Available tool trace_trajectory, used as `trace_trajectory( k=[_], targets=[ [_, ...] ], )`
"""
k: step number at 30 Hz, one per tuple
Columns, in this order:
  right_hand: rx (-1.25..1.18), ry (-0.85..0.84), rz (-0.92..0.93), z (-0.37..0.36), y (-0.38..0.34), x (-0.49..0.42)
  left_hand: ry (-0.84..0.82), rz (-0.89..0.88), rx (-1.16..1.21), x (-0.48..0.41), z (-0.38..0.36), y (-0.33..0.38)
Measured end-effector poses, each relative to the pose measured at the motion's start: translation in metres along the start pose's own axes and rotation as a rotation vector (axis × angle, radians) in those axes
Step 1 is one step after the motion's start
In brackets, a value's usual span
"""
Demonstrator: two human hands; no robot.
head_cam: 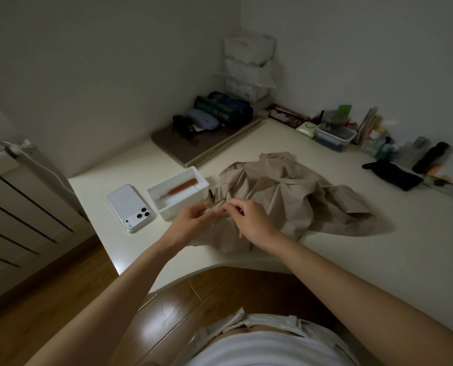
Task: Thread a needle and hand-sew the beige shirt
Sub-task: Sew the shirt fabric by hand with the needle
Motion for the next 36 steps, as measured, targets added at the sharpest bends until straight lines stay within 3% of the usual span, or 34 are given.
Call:
trace_trajectory(
  k=[7,15,36],
  targets=[
    [-0.013,-0.003,-0.043,0.003,-0.003,-0.001,0.043,-0.010,0.063,0.000,0.001,0.002],
    [-0.161,-0.197,-0.106,0.007,-0.008,-0.005,0.065,-0.089,0.090,-0.001,0.006,0.007],
    [-0.330,-0.277,-0.071,0.006,0.006,-0.003,0.040,-0.115,0.096,-0.006,0.006,0.005]
  ],
)
Point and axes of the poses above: each hand's wrist, its own x-axis away from the middle knuckle, its own z-axis out of the back of the hand, y = z × x, the point moved 1 cm from there along -x, towards the middle knuckle, and after that the axes turned 11 degrees about x, right-handed, at the moved point
